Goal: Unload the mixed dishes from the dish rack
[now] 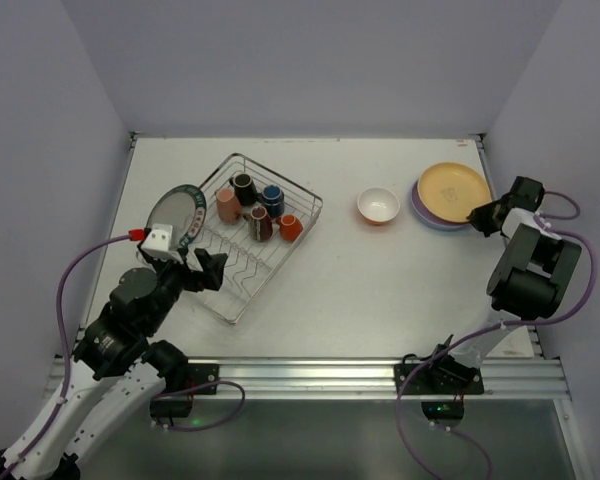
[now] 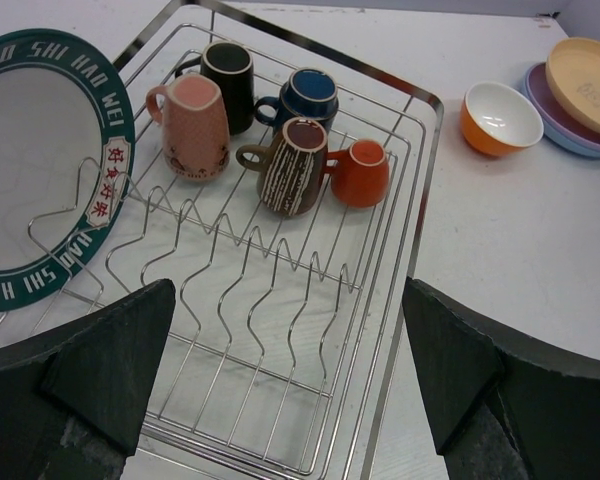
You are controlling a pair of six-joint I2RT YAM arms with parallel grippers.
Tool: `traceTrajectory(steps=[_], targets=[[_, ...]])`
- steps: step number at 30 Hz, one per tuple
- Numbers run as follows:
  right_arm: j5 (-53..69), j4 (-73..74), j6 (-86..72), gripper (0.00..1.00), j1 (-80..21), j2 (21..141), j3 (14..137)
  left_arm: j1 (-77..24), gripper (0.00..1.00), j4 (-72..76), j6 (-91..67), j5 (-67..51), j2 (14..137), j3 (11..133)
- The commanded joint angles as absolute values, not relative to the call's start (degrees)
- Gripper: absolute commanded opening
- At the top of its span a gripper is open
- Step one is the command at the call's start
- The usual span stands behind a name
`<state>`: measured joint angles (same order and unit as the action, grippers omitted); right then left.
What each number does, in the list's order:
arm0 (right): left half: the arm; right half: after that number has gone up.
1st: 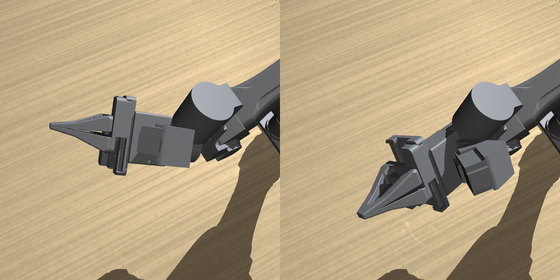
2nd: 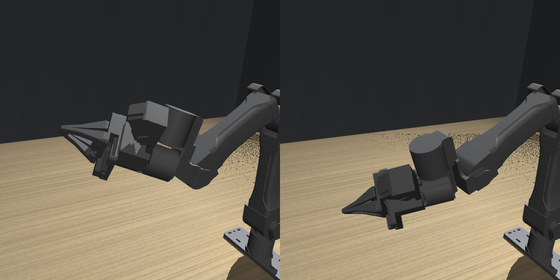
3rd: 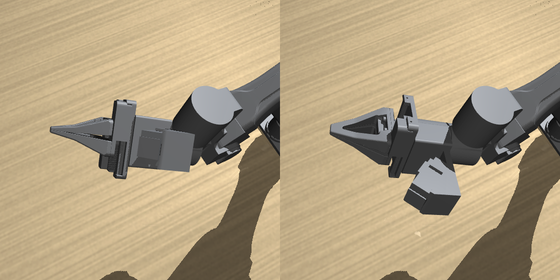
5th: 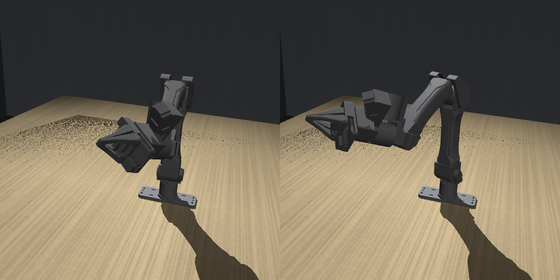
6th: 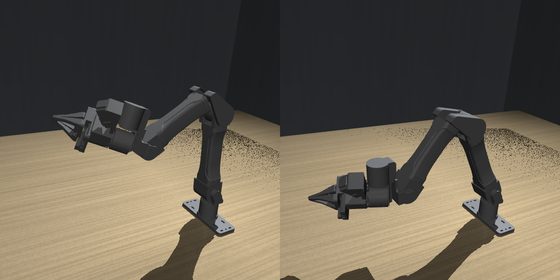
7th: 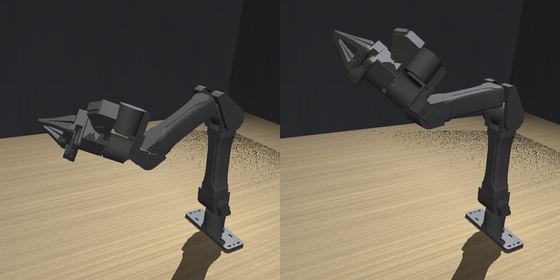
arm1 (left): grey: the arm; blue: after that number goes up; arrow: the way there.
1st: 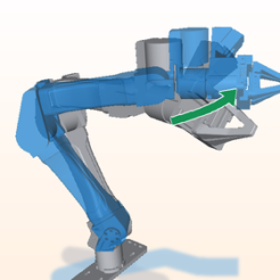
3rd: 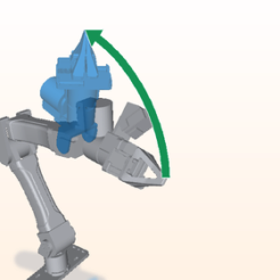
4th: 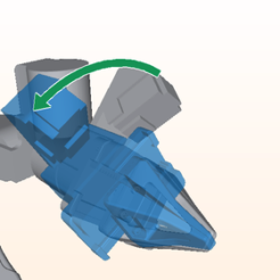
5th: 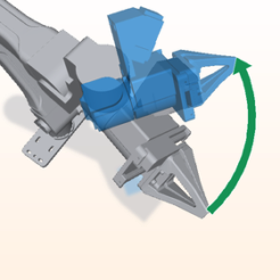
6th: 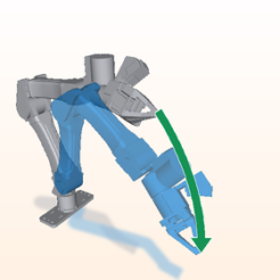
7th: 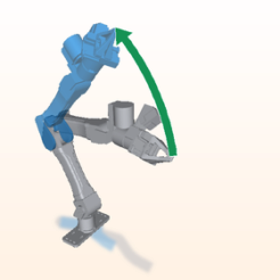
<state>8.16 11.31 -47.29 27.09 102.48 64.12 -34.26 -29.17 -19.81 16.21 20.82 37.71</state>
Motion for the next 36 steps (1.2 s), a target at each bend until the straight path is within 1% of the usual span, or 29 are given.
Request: traceTrajectory(steps=[1, 2, 7, 15, 19, 21, 25, 27, 29, 30, 31, 34, 36], targets=[[7.29, 8.53, -46.06, 0.0, 27.07, 102.3, 64.86, -34.54, 1.0, -25.84, -18.46, 15.56, 21.09, 37.44], [7.64, 8.79, -45.88, 0.0, 26.98, 102.48, 64.95, -34.54, 1.0, -25.93, -18.37, 15.47, 21.18, 37.44], [8.0, 8.17, -45.97, 0.07, 26.81, 102.22, 64.16, -34.45, 1.0, -26.01, -18.37, 15.47, 21.27, 37.44], [8.96, 8.17, -45.44, 0.08, 25.58, 101.78, 63.63, -34.54, 1.0, -26.02, -18.46, 16.17, 20.92, 37.44], [9.49, 8.53, -45.35, 0.1, 25.58, 102.57, 63.9, -34.54, 1.0, -26.19, -18.54, 16.52, 20.31, 37.44], [9.84, 8.7, -45.61, 0.15, 25.58, 102.74, 63.9, -34.54, 1.0, -26.19, -18.54, 16.61, 20.22, 37.44], [9.67, 9.05, -45.88, 0.19, 25.58, 101.61, 63.37, -34.54, 1.0, -26.28, -18.63, 16.87, 20.13, 37.53], [9.49, 9.05, -46.32, 0.25, 25.58, 100.38, 62.93, -34.54, 1.0, -26.37, -18.63, 17.14, 20.3, 37.62], [9.49, 9.49, -46.32, 0.35, 25.58, 99.67, 63.1, -34.45, 1.0, -26.45, -18.63, 17.23, 20.48, 37.79], [9.49, 9.84, -46.41, 0.44, 25.58, 99.49, 63.28, -34.54, 1.0, -26.46, -18.63, 17.4, 20.65, 37.79], [9.49, 10.19, -46.32, 0.48, 25.58, 99.14, 63.72, -34.54, 1.0, -26.54, -18.63, 17.49, 20.83, 37.97], [9.49, 12.3, -45.7, 0.55, 25.49, 98.79, 65.03, -34.45, 1.0, -26.63, -18.72, 17.93, 21.09, 38.14], [8.45, 13.62, -44.39, 0.58, 25.14, 98.44, 66.17, -34.45, 1.0, -26.72, -18.9, 18.89, 21.09, 38.23]])
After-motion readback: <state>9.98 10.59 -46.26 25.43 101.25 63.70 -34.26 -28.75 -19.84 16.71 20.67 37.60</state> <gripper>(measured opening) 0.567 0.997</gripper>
